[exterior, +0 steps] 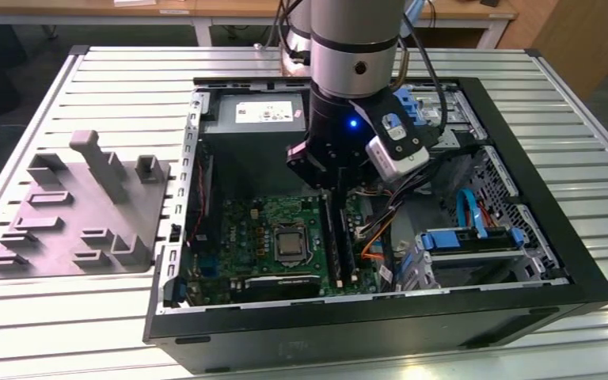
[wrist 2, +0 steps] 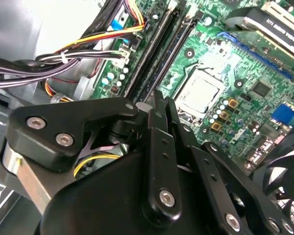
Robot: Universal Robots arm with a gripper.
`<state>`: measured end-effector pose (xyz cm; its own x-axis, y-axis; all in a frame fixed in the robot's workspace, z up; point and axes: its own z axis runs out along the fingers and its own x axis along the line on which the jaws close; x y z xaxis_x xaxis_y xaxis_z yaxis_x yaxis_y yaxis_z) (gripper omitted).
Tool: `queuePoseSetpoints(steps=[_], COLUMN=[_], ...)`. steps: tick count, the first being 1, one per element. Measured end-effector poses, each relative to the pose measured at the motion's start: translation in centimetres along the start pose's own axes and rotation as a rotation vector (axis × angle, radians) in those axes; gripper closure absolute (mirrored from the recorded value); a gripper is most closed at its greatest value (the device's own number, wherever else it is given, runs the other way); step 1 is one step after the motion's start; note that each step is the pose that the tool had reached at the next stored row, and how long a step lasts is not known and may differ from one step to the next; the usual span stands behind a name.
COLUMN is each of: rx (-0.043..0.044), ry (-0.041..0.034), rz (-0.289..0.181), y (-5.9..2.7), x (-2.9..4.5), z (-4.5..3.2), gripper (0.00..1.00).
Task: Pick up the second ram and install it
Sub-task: 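Insert the second ram into the second slot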
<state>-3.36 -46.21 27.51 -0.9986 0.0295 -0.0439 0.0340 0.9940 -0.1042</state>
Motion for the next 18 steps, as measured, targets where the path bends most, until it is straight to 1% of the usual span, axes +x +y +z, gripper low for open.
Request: queuePoseSetpoints(steps=[1, 2, 6, 7, 10, 15, 16, 17, 18], rx=[-0.0054, -0.0082, -0.0249, -0.0266, -0.0291, -0.029, -0.029, -0.029, -0.029], ry=[-0.0012, -0.0021, -0.0091, -0.0092, -0.0091, -0.009, -0.0091, -0.009, -0.0091], rz=[0.0, 0.001, 0.001, 0.001, 0.001, 0.001, 0.001, 0.001, 0.001], y=[0.0, 0.0, -0.22, -0.32, -0.54, -0.55, -0.55, -0.55, -0.55], x=[0.0, 0.0, 0.05, 0.09, 0.21, 0.22, 0.22, 0.22, 0.22], z=[0.0, -0.01, 0.15, 0.26, 0.59, 0.6, 0.6, 0.6, 0.6], gripper=[0.82, 0.82, 0.82, 0.82, 0.82, 0.82, 0.83, 0.89, 0.89])
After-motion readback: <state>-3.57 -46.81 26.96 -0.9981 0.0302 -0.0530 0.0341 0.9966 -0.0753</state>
